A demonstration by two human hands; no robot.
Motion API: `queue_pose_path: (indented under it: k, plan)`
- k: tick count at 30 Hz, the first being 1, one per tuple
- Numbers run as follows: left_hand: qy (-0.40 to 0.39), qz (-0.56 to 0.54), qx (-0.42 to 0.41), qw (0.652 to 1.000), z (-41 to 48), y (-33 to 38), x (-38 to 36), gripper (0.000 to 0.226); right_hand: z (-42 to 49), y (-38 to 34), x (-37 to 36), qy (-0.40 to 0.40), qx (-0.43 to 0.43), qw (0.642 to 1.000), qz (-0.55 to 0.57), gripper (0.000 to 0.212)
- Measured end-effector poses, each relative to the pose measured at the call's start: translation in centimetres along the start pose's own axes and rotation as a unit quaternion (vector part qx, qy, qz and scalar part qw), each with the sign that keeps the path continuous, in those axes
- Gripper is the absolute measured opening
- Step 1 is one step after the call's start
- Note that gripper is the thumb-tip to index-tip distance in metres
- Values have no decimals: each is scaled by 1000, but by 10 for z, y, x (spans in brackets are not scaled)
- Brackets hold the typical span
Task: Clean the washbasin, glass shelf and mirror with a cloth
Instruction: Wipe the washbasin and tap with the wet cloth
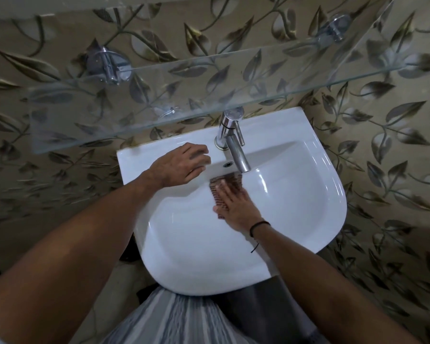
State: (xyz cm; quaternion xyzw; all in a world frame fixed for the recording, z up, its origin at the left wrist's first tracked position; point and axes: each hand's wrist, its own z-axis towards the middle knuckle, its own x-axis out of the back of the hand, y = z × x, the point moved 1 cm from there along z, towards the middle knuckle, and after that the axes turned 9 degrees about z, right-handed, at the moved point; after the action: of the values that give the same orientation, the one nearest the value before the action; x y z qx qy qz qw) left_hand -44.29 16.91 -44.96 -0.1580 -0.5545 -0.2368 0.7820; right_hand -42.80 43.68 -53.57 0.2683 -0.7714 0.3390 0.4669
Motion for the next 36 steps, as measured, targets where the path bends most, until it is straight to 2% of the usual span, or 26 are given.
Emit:
queue_pose_path:
  k: [2,5,8,11,13,17,20,25,27,30,33,36]
  plan:
    - [4,1,2,1000,0,0,0,23,-7,24,5,-11,-84,996,14,48]
    - [4,-3,0,1000,-1,-1,0,23,-22,50,14,61,-214,974,35,70]
    - [-6,-6,1,1000,-1,-2,-3,24,-38,62,12,91,-265,960,14,73]
    - [-16,-5,0,1000,-1,-4,-6,27,-43,39,-2,106,-312,944,31,73]
    - [-13,-6,1,1000,-1,-4,-5,27,-40,13,-17,95,-274,956,38,65]
    - [-5,-4,-3,1000,0,-3,-3,26,-16,-33,-40,48,-142,989,14,42]
    - [-4,-10,-3,1000,0,-3,-2,25,-5,-40,-30,69,-86,994,-17,21]
    - [1,-23,2,1000,-4,-2,-3,23,-11,3,-14,63,-47,996,-46,35]
    - [5,-24,3,1000,-5,-2,-4,23,-12,23,-8,67,-85,994,-35,42]
    - [9,-23,1,1000,-2,-2,-2,21,-17,63,8,75,-209,975,14,67]
    - [11,-22,1,1000,-1,-2,-1,21,-26,87,21,62,-210,976,-17,75]
    - [9,-21,4,1000,-1,-2,0,21,-32,93,27,118,-242,963,-10,73]
